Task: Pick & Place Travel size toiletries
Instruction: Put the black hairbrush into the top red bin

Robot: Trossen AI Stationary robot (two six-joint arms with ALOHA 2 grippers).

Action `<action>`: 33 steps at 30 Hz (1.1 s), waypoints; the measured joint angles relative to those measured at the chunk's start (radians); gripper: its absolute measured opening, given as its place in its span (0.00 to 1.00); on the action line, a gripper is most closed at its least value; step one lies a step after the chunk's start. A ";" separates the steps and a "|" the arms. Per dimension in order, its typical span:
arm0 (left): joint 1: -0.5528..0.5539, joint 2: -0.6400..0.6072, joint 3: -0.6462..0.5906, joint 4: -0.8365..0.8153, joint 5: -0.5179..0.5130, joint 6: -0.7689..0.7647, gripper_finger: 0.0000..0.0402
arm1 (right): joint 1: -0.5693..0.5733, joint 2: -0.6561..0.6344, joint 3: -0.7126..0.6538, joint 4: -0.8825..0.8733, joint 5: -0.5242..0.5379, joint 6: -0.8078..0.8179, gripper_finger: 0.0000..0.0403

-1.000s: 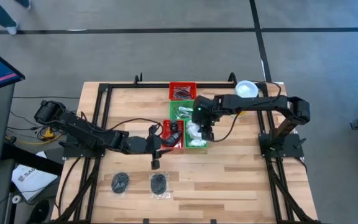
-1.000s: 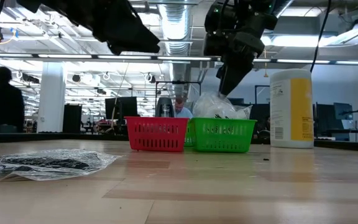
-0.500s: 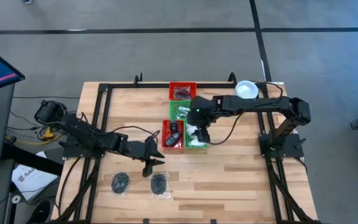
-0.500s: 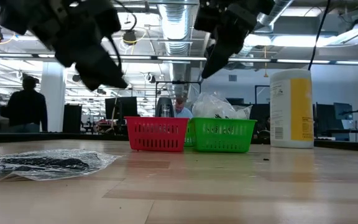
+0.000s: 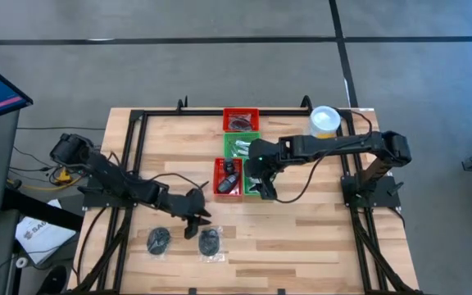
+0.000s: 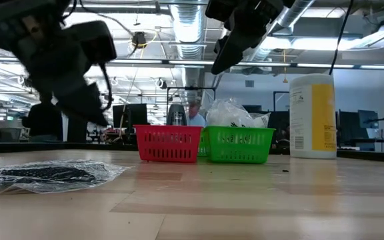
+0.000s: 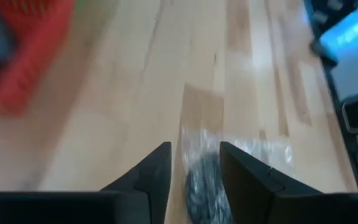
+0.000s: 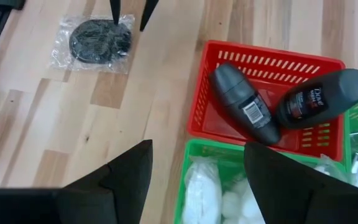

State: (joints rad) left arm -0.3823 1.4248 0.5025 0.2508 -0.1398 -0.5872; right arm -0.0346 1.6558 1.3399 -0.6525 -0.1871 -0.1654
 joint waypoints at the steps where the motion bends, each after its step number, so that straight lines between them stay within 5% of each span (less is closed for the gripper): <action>1: -0.005 0.016 0.000 -0.002 0.009 -0.020 0.32 | 0.002 0.000 0.000 0.002 0.000 0.006 0.59; 8: -0.025 0.125 0.000 0.018 0.018 -0.105 0.35 | 0.002 0.000 0.000 0.003 0.000 0.017 0.59; 33: -0.061 0.210 0.000 0.121 0.061 -0.233 0.38 | 0.002 0.000 0.000 -0.001 0.000 0.017 0.59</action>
State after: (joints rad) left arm -0.4435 1.6344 0.5030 0.3714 -0.0791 -0.8204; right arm -0.0330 1.6562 1.3399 -0.6531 -0.1867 -0.1488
